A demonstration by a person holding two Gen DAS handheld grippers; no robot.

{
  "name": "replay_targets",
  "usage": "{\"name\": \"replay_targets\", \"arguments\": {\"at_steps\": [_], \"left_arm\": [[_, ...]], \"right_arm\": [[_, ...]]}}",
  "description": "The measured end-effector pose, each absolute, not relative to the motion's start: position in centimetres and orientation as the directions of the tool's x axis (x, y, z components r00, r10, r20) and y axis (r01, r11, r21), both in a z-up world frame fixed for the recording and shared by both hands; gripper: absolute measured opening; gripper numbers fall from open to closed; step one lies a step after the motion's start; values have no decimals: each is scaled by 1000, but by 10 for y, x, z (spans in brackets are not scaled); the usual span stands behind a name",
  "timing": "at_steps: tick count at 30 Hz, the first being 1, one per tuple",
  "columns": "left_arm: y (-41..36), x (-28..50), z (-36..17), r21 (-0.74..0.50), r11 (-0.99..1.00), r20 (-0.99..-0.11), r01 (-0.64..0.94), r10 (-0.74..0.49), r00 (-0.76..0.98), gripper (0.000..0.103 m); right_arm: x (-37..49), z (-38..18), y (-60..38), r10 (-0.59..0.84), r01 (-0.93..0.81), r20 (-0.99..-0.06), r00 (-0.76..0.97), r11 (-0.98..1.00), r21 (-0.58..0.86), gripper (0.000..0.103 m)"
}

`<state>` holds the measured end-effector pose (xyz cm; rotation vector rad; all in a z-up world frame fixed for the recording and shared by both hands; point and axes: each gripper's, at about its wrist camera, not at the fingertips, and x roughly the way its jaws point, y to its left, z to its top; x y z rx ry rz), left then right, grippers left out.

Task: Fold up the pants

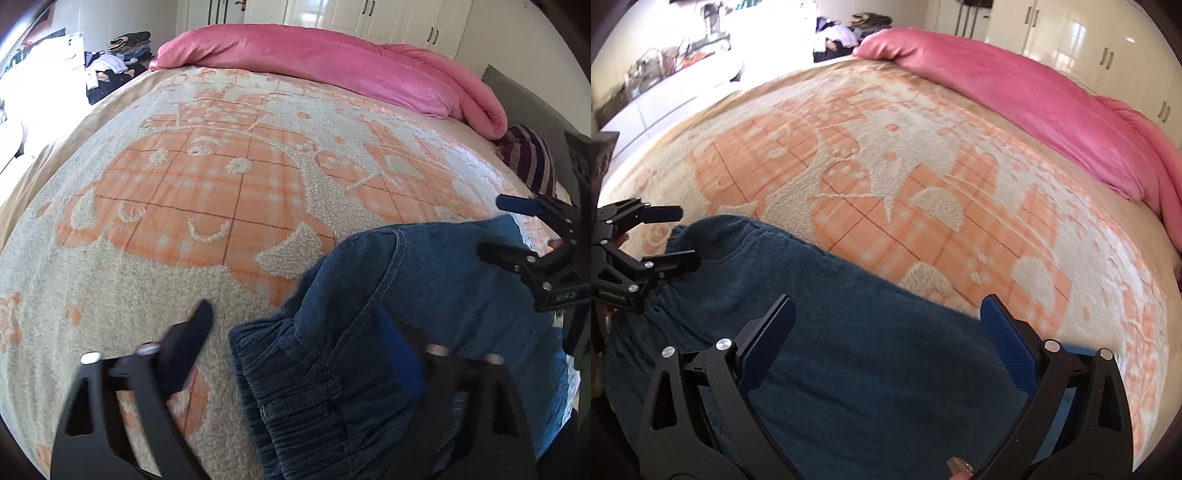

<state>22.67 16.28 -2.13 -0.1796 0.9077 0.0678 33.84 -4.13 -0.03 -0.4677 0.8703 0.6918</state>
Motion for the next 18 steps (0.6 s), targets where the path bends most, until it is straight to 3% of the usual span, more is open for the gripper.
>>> {"name": "replay_targets", "arguments": {"at_steps": [6, 10, 18], "left_arm": [[168, 228, -26, -142, 983, -782, -116, -40, 622, 38], [164, 215, -9, -125, 988, -732, -87, -33, 681, 35], [144, 189, 16, -58, 998, -653, -31, -15, 757, 35]], "right_arm": [[345, -17, -16, 296, -761, -842, 451, 620, -189, 94], [342, -22, -4, 305, -803, -840, 450, 549, -232, 93], [328, -27, 9, 345, -855, -844, 410, 468, -224, 50]]}}
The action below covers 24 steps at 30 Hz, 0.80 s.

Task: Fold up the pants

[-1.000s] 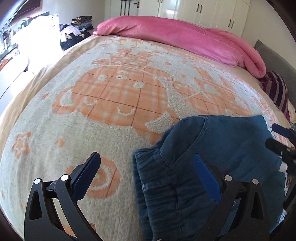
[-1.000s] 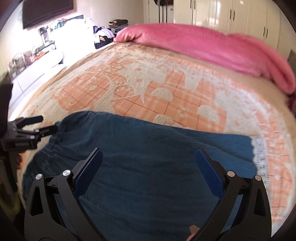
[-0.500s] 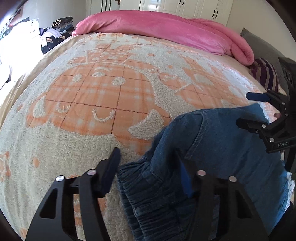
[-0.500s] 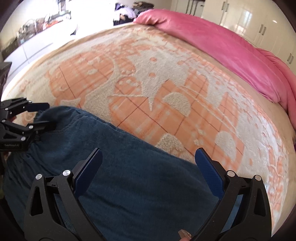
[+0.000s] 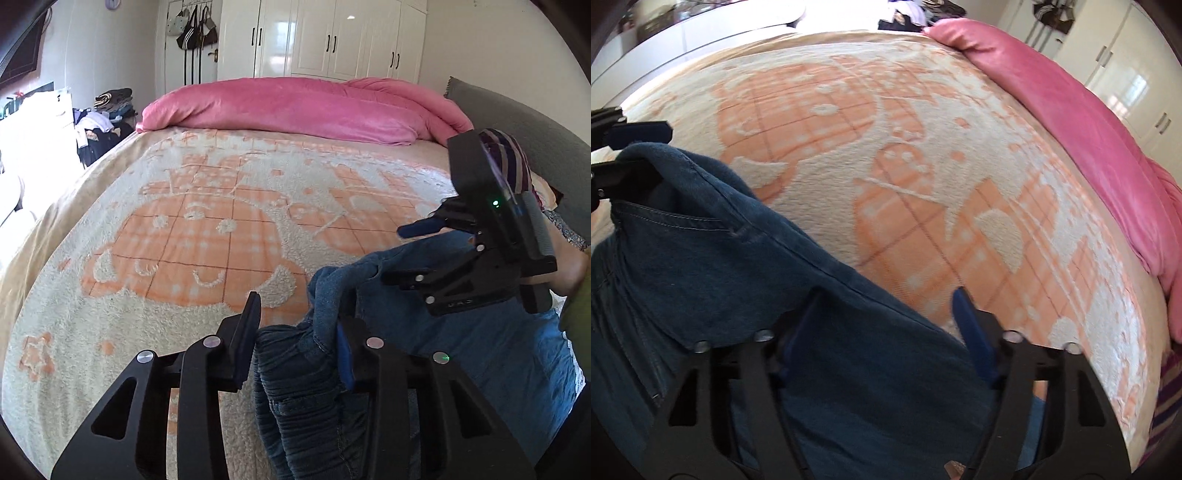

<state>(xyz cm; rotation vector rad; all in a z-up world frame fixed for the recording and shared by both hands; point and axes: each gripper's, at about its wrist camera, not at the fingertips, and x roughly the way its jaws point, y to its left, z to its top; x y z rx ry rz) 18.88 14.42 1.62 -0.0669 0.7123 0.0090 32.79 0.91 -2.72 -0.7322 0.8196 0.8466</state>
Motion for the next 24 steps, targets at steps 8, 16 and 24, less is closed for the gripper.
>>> {"name": "replay_targets", "arguments": {"at_steps": [8, 16, 24], "left_arm": [[145, 182, 14, -64, 998, -655, -27, -21, 756, 35], [144, 170, 23, -41, 999, -625, -16, -14, 781, 36], [131, 139, 34, -52, 998, -596, 24, -51, 801, 39]], "right_arm": [[301, -30, -1, 439, -865, -808, 393, 475, -162, 4], [269, 9, -49, 573, -820, -710, 409, 572, -10, 3], [202, 37, -95, 680, -818, -612, 403, 568, 93, 3]]}}
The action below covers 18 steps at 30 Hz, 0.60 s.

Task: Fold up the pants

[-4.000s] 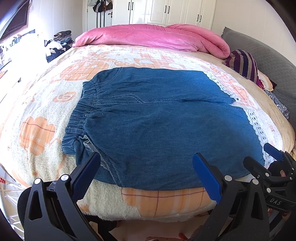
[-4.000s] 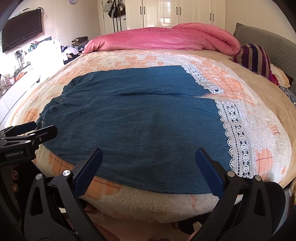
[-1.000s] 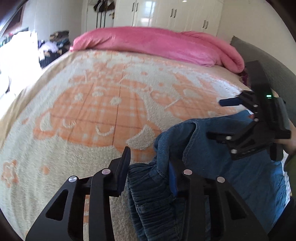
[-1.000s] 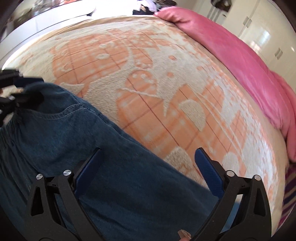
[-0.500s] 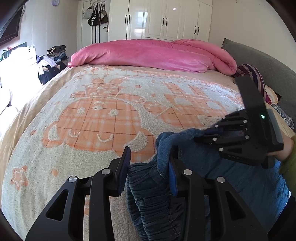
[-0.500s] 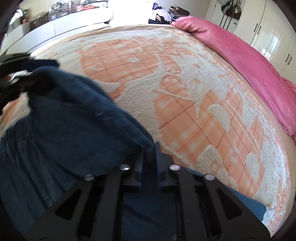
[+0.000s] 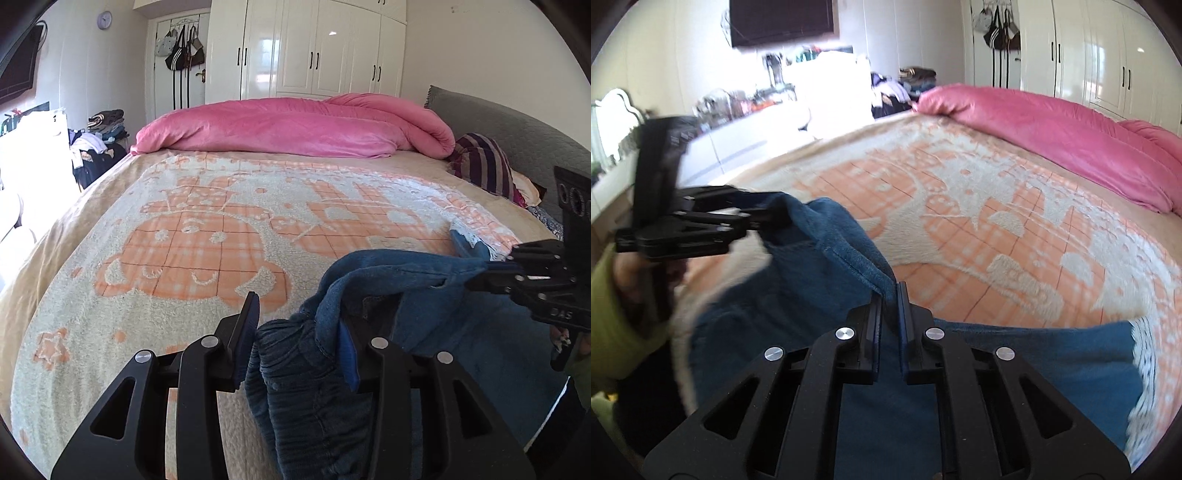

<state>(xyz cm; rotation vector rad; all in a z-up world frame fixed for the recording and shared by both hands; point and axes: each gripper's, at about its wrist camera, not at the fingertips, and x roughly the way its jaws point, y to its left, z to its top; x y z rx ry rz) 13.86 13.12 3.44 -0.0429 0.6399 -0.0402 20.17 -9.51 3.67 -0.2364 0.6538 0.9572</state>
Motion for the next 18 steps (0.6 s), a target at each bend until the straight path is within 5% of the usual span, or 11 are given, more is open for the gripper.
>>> {"name": "replay_targets", "arguments": {"at_steps": [18], "left_arm": [[116, 24, 19, -109, 994, -624, -7, -63, 779, 41]], "right_arm": [[65, 0, -118, 728, -848, -637, 254, 484, 215, 3]]}}
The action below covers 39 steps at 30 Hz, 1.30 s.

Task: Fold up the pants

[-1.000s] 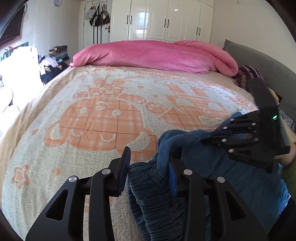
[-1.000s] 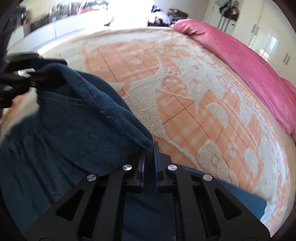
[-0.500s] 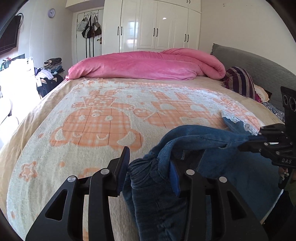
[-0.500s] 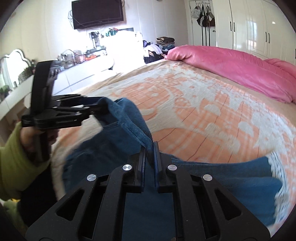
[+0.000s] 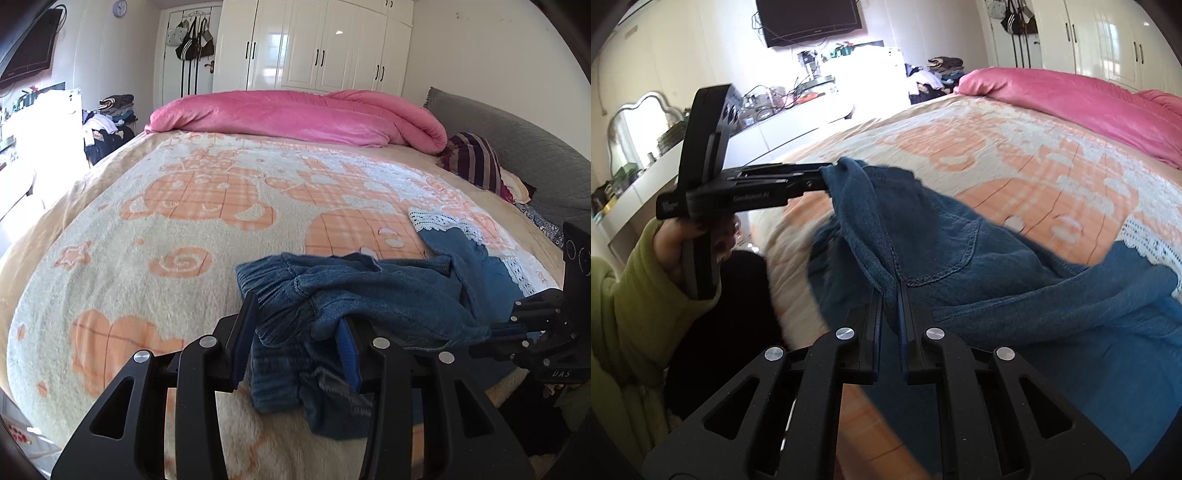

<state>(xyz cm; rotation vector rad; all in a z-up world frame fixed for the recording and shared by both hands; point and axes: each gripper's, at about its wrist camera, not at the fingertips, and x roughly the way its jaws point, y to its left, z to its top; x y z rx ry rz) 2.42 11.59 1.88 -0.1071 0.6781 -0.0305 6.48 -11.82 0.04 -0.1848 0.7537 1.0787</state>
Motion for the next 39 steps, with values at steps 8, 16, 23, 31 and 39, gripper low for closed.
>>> {"name": "replay_targets", "arguments": {"at_steps": [8, 16, 23, 31, 39], "left_arm": [[124, 14, -7, -113, 992, -746, -50, -51, 664, 50], [137, -14, 14, -174, 978, -694, -113, -40, 719, 51], [109, 15, 34, -250, 968, -646, -12, -158, 747, 59], [89, 40, -20, -115, 993, -758, -19, -75, 648, 59], [91, 29, -21, -100, 995, -754, -21, -62, 653, 59]], "right_arm": [[52, -19, -113, 664, -838, -699, 265, 517, 174, 3], [38, -25, -111, 645, -853, -708, 288, 508, 117, 4], [31, -30, -115, 634, -857, -724, 273, 502, 117, 4], [32, -23, -130, 681, -850, -700, 216, 484, 208, 14], [55, -2, -123, 696, -796, -656, 293, 558, 236, 29]]}}
